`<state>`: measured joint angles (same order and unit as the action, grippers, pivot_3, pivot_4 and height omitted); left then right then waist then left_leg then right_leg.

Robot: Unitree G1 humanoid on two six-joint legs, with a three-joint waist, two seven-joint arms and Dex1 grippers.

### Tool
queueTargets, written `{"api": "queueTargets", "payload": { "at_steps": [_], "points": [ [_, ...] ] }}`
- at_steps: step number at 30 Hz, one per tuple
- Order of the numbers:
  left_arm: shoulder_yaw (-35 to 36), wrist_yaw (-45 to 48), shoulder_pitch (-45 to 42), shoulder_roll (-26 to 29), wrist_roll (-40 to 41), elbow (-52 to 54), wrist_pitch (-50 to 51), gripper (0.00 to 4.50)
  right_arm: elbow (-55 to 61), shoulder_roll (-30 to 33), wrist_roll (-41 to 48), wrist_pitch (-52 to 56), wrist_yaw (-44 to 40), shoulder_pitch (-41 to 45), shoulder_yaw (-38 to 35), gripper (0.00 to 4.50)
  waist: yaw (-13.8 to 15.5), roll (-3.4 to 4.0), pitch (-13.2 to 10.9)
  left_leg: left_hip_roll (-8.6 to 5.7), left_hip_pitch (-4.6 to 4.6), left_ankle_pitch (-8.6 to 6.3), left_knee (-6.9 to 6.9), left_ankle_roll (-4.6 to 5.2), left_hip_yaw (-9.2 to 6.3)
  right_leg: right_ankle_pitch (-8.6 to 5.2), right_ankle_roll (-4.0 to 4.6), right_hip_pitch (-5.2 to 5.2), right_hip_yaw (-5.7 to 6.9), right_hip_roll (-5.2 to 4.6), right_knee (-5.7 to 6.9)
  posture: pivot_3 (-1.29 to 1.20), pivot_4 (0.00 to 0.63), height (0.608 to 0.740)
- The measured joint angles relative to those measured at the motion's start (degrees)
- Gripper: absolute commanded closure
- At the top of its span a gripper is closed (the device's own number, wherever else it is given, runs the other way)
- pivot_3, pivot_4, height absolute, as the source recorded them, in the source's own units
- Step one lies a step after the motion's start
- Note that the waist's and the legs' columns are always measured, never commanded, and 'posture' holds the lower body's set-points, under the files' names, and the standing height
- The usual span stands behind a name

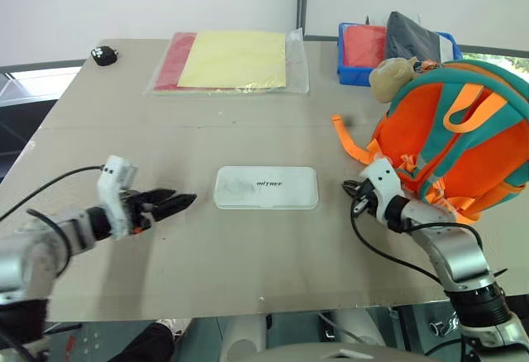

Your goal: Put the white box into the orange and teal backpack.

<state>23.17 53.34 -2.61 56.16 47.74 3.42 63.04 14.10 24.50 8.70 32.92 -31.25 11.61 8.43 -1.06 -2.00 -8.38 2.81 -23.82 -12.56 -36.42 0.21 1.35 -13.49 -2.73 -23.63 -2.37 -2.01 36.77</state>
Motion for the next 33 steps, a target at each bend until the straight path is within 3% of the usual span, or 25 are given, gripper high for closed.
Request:
{"api": "queueTargets", "payload": {
  "at_steps": [3,10,19,22,25,28,33],
  "points": [
    [-3.57,2.66,-8.70,1.31,3.18,-6.94,9.64,0.08,-3.40,0.13,-1.57,-1.90,-1.02,3.62,1.79,4.50,0.36,0.16,-0.12,-0.04,0.05,0.01,-0.04,0.02,-0.06,-0.08,-0.15,0.02,0.04,-0.01,-0.01,0.00,0.150,0.740],
    [-11.94,-0.94,-21.20,-7.64,0.38,-15.63,12.08,0.08,-8.74,-1.79,-4.55,-4.48,-1.95,8.06,6.03,4.50,0.21,-0.04,-0.08,-0.06,-0.05,0.01,-0.05,0.01,-0.08,0.18,-0.17,0.04,0.01,0.04,0.04,0.00,0.150,0.740],
    [-14.75,-0.98,-26.52,-14.73,-1.54,-18.60,12.55,0.08,-17.00,-7.96,-8.18,-8.21,-1.59,13.41,8.40,4.50,-0.06,-0.09,-0.02,-0.05,0.07,0.01,-0.11,0.01,-0.07,0.19,-0.18,0.15,-0.06,0.05,0.08,0.00,0.150,0.740],
    [-14.76,-1.19,-26.27,-16.04,-1.42,-17.45,13.88,0.86,-17.69,-8.95,-8.52,-8.63,-1.40,13.78,8.36,4.50,-0.10,-0.14,0.01,-0.05,0.07,0.01,-0.11,0.01,-0.08,0.19,-0.18,0.14,-0.06,0.05,0.08,0.00,0.150,0.740],
    [-14.41,-0.61,-23.84,-16.58,0.20,-16.24,16.37,2.39,-17.64,-9.19,-8.43,-9.77,-1.42,13.18,8.05,4.50,-0.69,-0.14,0.00,-0.05,0.02,0.01,-0.08,0.01,-0.11,0.19,-0.17,0.11,-0.04,0.05,0.09,0.00,0.150,0.740],
    [-13.10,0.68,-23.57,-16.87,2.86,-14.37,17.38,3.44,-17.61,-9.09,-8.46,-9.93,-1.51,12.88,7.96,4.50,-0.75,-0.18,0.03,-0.06,0.01,0.01,-0.07,0.00,-0.15,0.19,-0.17,0.13,0.03,0.02,0.09,0.00,0.150,0.740],
    [-9.53,-2.01,-21.75,-18.94,4.27,-13.18,18.31,3.47,-12.45,-8.97,-6.51,-8.68,-1.79,9.18,5.75,4.50,-0.83,-0.17,0.01,-0.07,-0.02,0.01,-0.09,0.01,-0.16,0.19,-0.18,0.13,0.01,0.00,0.09,0.00,0.150,0.740]
  ]
}}
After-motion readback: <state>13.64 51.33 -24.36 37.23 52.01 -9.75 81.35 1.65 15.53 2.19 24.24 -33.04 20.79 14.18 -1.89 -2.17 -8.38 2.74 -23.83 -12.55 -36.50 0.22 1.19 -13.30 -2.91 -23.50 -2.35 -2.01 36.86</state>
